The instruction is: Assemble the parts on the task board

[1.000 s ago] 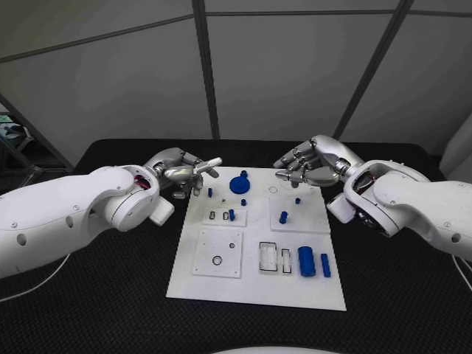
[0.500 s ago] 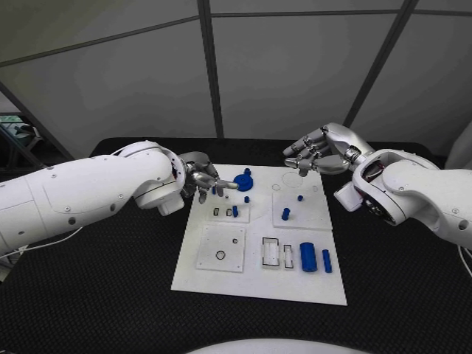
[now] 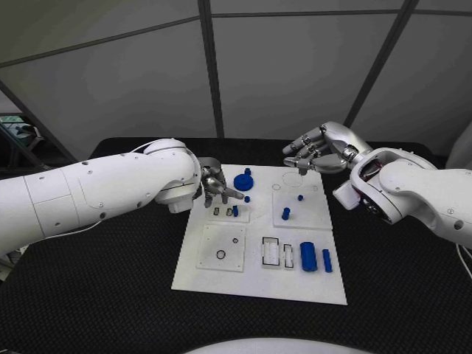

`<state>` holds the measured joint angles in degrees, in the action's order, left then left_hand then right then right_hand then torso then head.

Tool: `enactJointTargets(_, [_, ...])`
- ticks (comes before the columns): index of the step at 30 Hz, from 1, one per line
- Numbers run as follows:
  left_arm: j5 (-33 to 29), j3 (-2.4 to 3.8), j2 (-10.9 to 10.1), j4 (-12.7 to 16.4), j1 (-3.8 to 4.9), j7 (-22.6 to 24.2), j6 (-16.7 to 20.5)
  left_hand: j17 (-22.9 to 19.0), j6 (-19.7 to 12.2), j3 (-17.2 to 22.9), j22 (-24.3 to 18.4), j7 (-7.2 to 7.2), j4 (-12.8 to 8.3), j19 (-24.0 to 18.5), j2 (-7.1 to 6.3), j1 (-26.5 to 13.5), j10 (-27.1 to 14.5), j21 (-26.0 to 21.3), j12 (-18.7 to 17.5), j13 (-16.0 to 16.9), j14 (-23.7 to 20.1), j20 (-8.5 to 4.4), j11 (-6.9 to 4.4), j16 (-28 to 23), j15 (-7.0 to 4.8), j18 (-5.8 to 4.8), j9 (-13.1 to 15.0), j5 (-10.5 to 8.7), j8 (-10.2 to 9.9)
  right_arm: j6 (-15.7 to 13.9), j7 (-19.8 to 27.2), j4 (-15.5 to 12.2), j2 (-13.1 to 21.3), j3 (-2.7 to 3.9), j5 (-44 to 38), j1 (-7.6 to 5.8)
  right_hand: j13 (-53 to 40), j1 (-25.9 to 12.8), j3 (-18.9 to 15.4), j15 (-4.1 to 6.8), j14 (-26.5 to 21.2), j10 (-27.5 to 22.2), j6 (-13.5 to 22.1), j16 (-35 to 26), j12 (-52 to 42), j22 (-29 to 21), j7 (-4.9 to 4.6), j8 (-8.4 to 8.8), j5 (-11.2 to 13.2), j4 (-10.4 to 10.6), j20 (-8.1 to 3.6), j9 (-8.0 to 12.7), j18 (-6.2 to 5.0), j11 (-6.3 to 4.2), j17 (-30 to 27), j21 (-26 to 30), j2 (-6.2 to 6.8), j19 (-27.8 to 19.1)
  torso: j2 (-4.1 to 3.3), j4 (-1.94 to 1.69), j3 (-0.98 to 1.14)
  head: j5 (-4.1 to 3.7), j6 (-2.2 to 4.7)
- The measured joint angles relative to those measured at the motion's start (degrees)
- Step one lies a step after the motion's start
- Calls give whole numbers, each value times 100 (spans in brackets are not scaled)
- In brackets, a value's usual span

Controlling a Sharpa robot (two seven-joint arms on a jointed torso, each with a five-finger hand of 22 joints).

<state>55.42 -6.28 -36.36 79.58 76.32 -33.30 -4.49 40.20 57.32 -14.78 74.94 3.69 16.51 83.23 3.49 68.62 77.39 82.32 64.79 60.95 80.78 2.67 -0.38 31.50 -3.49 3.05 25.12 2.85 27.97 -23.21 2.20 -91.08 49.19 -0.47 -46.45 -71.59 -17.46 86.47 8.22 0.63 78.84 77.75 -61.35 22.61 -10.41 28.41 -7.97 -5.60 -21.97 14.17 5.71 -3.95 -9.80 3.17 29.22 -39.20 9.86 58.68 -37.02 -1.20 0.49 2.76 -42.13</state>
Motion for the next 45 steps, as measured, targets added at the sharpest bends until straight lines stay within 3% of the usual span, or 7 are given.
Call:
enactJointTargets(21, [75, -28, 347, -344, 4, -143, -482, 54, -126, 20, -1, 17, -20, -23, 96, 101, -104, 0, -100, -71, 0, 22, 22, -23, 0, -1, 140, 0, 72, -39, -70, 58, -73, 0, -65, 0, -31, 0, 35, 0, 0, -69, 29, 0, -21, 0, -11, 29, -53, -35, 21, -1, 0, -11, 41, 22, 0, 21, -25, -5, -7, 40, -83])
enactJointTargets(33, [78, -56, 468, -428, 4, -143, -634, 84, -174, 48, -7, 10, -80, -43, 65, 249, -153, -32, -144, -114, 0, 42, 31, -45, 0, -1, 231, 0, 133, -50, -128, 91, -109, 0, -71, 0, -45, 0, 35, 0, -1, -68, 29, 29, -21, 0, -11, 29, -106, -34, 22, -1, 0, -11, 58, 22, 0, 20, -25, -5, -6, 35, -119])
enactJointTargets(38, [78, -61, 496, -458, 4, -144, -689, 94, -177, 66, -1, 13, -98, -43, 113, 297, -153, -31, -144, -114, 0, 42, 31, -67, 0, -1, 260, 0, 133, -50, -146, 127, -126, 0, -73, 0, -87, 0, 78, 0, -1, -131, 29, 29, -60, 14, -11, 29, -360, -77, 22, -1, 0, -11, 107, 22, 0, 20, -23, -5, -6, 37, -128])
enactJointTargets(45, [78, -63, 532, -507, 4, -149, -758, 109, -207, 96, 1, 19, -128, -43, 126, 342, -153, -31, -144, -118, 0, 42, 31, -67, 0, -1, 298, 0, 160, -49, -163, 173, -150, 0, -74, 0, -92, 0, 78, 0, -1, -130, 29, 29, -88, 15, -11, 29, -385, -78, 22, -1, 0, -11, 113, 22, -1, 20, -23, -5, -6, 45, -140])
